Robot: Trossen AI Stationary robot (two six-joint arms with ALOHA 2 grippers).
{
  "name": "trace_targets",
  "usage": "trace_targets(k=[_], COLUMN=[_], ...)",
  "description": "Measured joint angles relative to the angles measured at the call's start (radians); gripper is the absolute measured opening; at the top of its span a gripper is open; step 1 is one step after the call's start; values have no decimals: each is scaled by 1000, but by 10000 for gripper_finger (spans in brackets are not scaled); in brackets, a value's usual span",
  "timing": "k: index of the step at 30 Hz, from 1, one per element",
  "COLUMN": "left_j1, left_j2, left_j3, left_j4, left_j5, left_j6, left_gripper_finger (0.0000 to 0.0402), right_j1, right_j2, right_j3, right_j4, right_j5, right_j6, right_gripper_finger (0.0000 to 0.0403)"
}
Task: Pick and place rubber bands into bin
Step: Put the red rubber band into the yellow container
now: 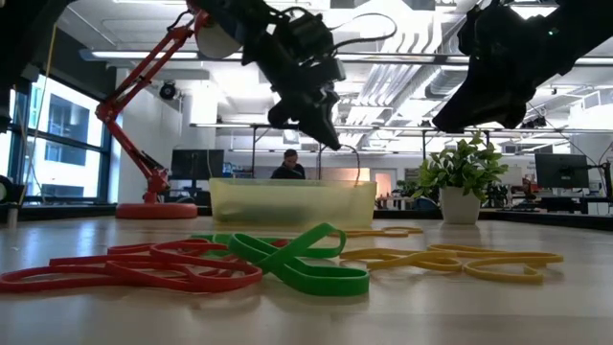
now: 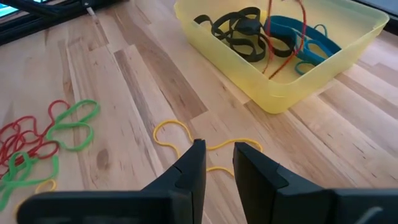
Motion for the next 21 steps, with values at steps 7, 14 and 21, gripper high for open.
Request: trace_targets(k=[7,14,21], left_j1=[0,-3,-54], left_j2=[0,-1,-59], left_j3=[-23,-23,-3], left_j4=[-4,-10,-130], left_j5=[48,72,219], left_j6=[-23,-33,-30], left_gripper_finger=[43,119,142], right_j1=[0,0,0], right_j2=[0,0,0], right_j3=[0,0,-1], right_j4=[-1,0,1], right_j5=[4,-3,-12], right_j6=[-7,-4,-2], right_gripper_finger=[73,73,73])
